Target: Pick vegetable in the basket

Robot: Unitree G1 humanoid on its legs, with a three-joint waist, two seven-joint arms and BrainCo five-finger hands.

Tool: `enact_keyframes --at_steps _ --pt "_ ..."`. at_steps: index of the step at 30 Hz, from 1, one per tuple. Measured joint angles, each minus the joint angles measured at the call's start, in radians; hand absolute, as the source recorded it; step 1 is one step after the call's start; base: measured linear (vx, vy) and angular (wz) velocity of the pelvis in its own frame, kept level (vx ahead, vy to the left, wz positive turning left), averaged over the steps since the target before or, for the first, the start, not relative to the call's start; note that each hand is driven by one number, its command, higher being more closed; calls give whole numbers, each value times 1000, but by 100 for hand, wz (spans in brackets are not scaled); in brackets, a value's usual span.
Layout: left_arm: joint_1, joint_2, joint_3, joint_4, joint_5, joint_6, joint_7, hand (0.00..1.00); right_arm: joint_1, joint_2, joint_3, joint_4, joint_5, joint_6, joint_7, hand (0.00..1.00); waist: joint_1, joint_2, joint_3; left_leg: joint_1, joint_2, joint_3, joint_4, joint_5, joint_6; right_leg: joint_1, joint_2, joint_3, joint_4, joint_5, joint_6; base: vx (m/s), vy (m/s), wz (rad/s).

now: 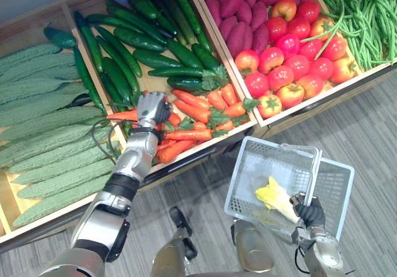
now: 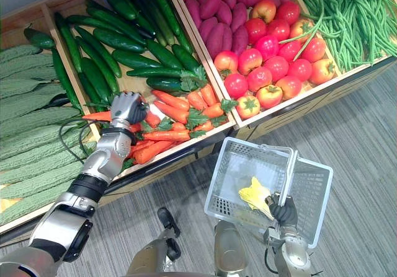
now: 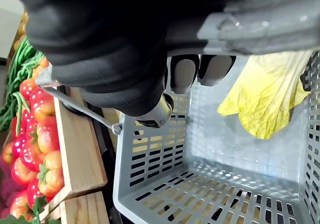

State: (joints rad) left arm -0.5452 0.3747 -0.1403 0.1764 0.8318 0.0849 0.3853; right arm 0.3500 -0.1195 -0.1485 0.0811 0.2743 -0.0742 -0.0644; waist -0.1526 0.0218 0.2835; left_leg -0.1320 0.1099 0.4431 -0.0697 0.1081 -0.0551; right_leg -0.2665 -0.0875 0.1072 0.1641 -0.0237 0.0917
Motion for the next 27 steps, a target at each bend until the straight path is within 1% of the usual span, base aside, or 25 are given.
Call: enact_keyframes --at_steps 2,3,5,7,9,10,11,13,14,16,17,18,19,20,21,22,24,26,27 --pt "43 -13 10 -79 -23 -4 21 100 -9 1 -4 26 0 -3 -1 100 0 1 -1 10 -2 -4 -2 0 0 15 -1 -1 -8 0 0 30 6 4" --pt "100 -48 29 -149 -53 -10 39 100 -19 5 -11 56 0 -4 -1 100 1 2 -5 24 -4 -5 -6 0 0 28 -2 -1 -13 0 0 32 6 3" --pt "165 -82 35 -203 -83 -20 54 100 -24 5 -12 80 0 -4 -1 100 0 3 -12 38 -7 -4 -16 0 0 40 -2 2 -19 0 0 35 9 -3" --pt "286 -148 32 -270 -126 -37 60 100 -32 8 -17 120 -1 -5 0 100 1 5 -48 53 -9 1 -23 -1 0 54 -1 8 -33 1 2 68 2 -8" --pt "337 -173 32 -294 -145 -53 60 100 -32 13 -19 133 -12 -4 1 100 1 4 -61 66 -8 1 -23 -2 -1 68 0 11 -39 2 3 53 -5 -10" --pt "397 -198 33 -343 -168 -64 59 100 -27 17 -19 132 -19 -3 2 100 4 4 -79 76 -7 9 -23 -4 -3 75 3 22 -45 5 5 33 -6 -17" --pt "418 -207 33 -364 -180 -74 59 100 -27 17 -19 132 -20 -2 2 100 5 4 -86 79 -6 16 -23 -5 -3 75 4 29 -46 6 6 37 -6 -30" --pt "484 -248 20 -428 -237 -117 53 100 -30 24 -39 127 -19 0 1 100 5 4 -98 112 -5 40 -24 -14 -8 96 8 52 -49 9 8 18 -4 -31" --pt "500 -259 12 -439 -261 -130 51 100 -30 27 -44 127 -19 0 0 100 6 3 -110 119 -3 48 -24 -17 -9 98 11 59 -50 10 9 4 -6 -33" --pt "556 -301 -26 -465 -332 -169 47 100 -10 42 -47 92 -20 8 -1 100 11 7 -151 142 3 81 -24 -31 -16 109 19 83 -62 15 12 2 -8 -40" --pt "567 -312 -34 -469 -363 -181 39 100 -3 46 -47 75 -21 9 -1 100 15 8 -158 148 8 90 -24 -36 -19 110 22 90 -62 16 13 1 -24 -39" --pt "580 -329 -55 -478 -409 -186 25 100 23 56 -47 40 -21 11 -3 100 28 11 -171 159 12 107 -23 -41 -20 112 26 103 -62 16 15 -2 -28 -45" --pt "593 -343 -67 -487 -450 -200 12 100 38 65 -47 12 -21 13 -7 100 32 10 -172 180 17 130 -22 -46 -24 122 34 122 -63 15 18 -7 -29 -45" --pt "600 -347 -69 -489 -462 -205 8 100 41 69 -48 3 -21 13 -8 100 32 8 -174 186 20 139 -16 -52 -27 124 37 131 -62 15 19 -17 -20 -63" --pt "614 -352 -87 -490 -505 -211 1 100 45 81 -47 -22 -31 17 -13 100 34 4 -178 200 33 172 17 -75 -35 122 49 163 -60 14 20 -25 -22 -49" --pt "616 -352 -89 -490 -513 -211 -2 100 46 82 -47 -27 -33 18 -15 100 36 3 -178 202 36 180 25 -81 -38 123 52 171 -59 14 20 -26 -37 -80" --pt "629 -353 -107 -490 -553 -213 -21 100 53 84 -41 -58 -63 27 -21 100 51 1 -180 218 74 260 122 -145 -59 119 85 247 -45 16 21 -5 -36 -107" --pt "639 -355 -126 -490 -558 -215 -36 100 51 84 -38 -75 -65 37 -29 100 58 -2 -184 221 112 317 197 -187 -71 108 108 283 -45 20 20 3 -32 -126" --pt "650 -354 -147 -490 -563 -220 -40 100 35 84 -27 -94 -76 43 -43 100 65 12 -196 226 158 392 261 -222 -79 74 97 192 -48 2 -13 -11 -31 -135"
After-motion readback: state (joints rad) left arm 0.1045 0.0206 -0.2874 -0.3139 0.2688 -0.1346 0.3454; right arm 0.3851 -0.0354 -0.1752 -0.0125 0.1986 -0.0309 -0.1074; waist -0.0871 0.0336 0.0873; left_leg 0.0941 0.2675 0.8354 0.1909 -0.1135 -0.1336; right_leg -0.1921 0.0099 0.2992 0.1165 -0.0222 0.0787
